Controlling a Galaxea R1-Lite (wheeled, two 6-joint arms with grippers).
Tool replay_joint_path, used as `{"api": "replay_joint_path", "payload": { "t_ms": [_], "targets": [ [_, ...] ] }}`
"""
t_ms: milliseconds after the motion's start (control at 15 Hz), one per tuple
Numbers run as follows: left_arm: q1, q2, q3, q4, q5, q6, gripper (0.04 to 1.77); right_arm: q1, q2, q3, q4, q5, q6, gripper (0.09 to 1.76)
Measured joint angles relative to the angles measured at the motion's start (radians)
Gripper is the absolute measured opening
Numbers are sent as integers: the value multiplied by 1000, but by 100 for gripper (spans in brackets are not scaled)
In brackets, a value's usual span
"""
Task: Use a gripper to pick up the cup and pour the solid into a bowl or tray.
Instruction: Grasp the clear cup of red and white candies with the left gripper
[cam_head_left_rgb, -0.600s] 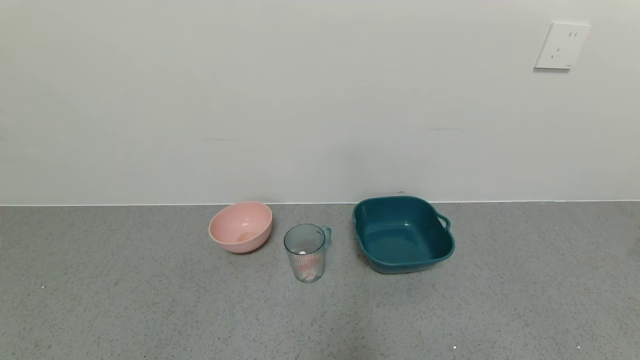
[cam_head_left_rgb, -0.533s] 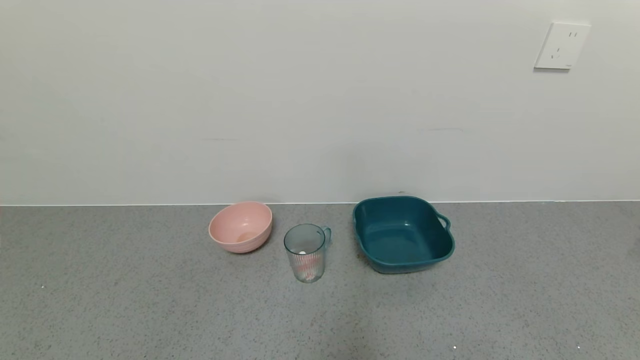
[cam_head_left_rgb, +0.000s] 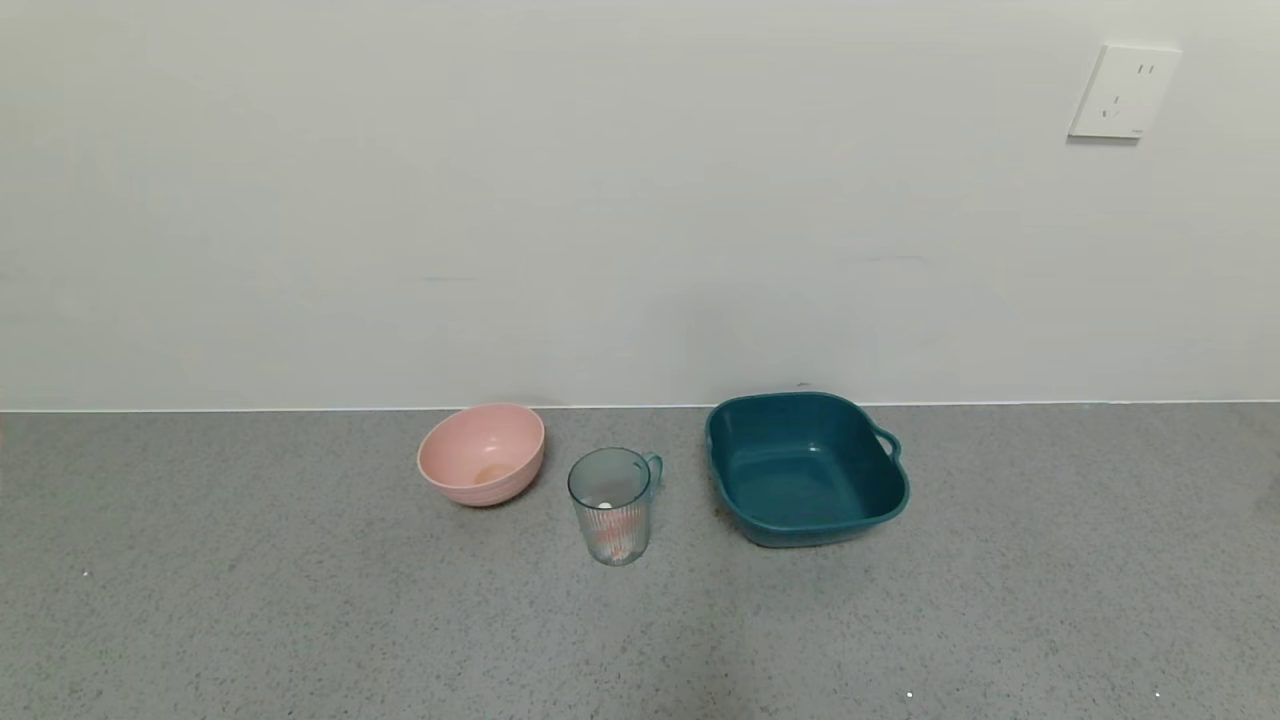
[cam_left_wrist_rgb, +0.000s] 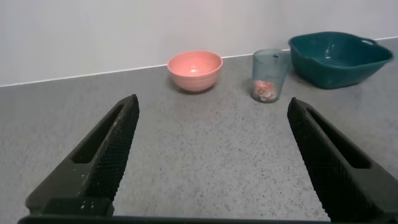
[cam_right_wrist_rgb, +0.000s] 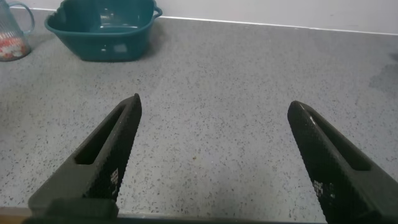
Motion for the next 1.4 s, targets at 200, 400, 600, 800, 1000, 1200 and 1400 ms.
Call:
{"api": "replay_joint_path", "payload": {
  "t_ms": [200,400,600,800,1000,1200,1400],
  "targets": [
    [-2,118,-61,-25,-28,-1,172,0,0,0,0,0,0,171],
    [1,295,-118,-96,-32,-2,172,0,0,0,0,0,0,171],
    [3,494,-171,-165,-31,-6,172,0,0,0,0,0,0,171],
    [-6,700,-210,-276,-24,-4,172,0,0,0,0,0,0,171],
    [-74,887,-239,-368,52,-9,172,0,0,0,0,0,0,171],
    [-210,1057,-257,-483,203,-16,172,0,0,0,0,0,0,171],
    [-328,1198,-265,-550,290,-49,172,0,0,0,0,0,0,171]
  ]
}}
